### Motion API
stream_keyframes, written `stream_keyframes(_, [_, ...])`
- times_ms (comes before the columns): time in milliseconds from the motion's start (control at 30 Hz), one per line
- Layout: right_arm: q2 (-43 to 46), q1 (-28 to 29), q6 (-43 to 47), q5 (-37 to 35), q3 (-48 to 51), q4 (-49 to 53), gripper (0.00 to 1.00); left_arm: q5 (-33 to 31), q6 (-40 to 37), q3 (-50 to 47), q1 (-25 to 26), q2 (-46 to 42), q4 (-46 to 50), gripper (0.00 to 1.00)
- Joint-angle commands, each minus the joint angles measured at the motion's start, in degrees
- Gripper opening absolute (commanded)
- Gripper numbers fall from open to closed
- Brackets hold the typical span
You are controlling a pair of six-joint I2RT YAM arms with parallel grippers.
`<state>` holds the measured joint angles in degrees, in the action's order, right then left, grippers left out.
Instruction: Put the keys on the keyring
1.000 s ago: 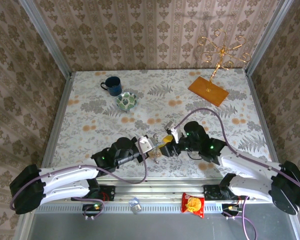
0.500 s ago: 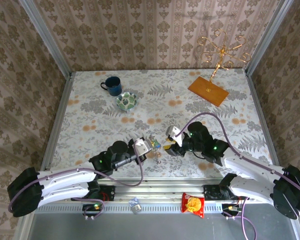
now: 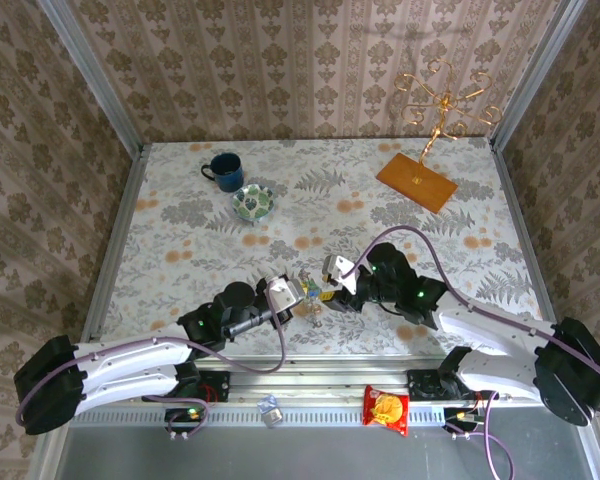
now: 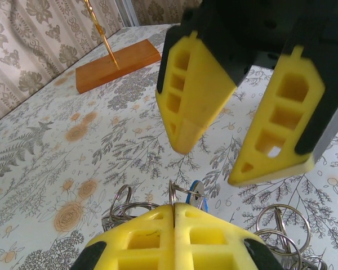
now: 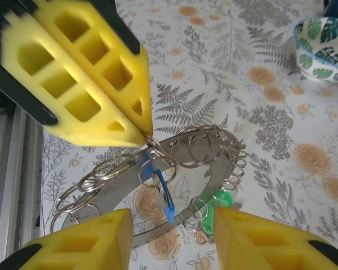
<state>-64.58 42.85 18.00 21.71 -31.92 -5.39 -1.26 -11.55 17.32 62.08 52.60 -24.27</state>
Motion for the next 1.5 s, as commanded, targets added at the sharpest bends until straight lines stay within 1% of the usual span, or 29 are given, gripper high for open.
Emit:
stream_keyframes(0, [-1.48, 0.48, -0.32, 1.91, -1.74, -1.93, 0.42, 0.60, 1.44, -0.61, -0.34, -0.62, -2.40, 0.00])
stream_keyframes(233, [-3.99, 0.60, -1.46, 3.50, -2.75, -3.96, 0.37, 0.55, 1.38, -0.58, -0.39, -0.48, -2.54, 0.00])
stream_keyframes(333, [-4.50, 0.58, -1.47, 3.51, -3.08, -4.00, 0.33, 0.60, 1.43, -0.62, -0.31, -0.46, -2.59, 0.00])
stream_keyframes(667, [-5.93, 0.74, -1.06, 5.77, -4.32, -2.69, 0.12, 0.47, 1.17, -0.71, -0.37, -0.06, -3.39, 0.00])
stream_keyframes(800, [-6.89, 1.58, 0.08, 5.98, -5.40, -0.83, 0.07, 0.29, 0.89, -0.71, -0.37, 0.40, -3.96, 0.00])
stream_keyframes(1033, [-7.79, 1.98, 0.72, 5.37, -6.29, 0.98, 0.02, 0.30, 0.72, -0.64, -0.36, 0.61, -4.12, 0.00])
stream_keyframes(1167, [-7.61, 1.97, 0.55, 3.87, -6.22, 1.04, 0.00, 0.29, 0.74, -0.71, -0.33, 0.49, -4.08, 0.00])
stream_keyframes(1333, [-6.12, 1.93, 0.55, 1.59, -5.20, 2.27, 0.00, 0.22, 0.74, -0.95, -0.39, 0.05, -3.81, 0.00])
stream_keyframes(1467, [-5.00, 1.80, -0.12, 1.41, -4.67, 6.57, 0.00, 0.38, 0.83, -1.15, -0.38, -0.21, -3.92, 0.00])
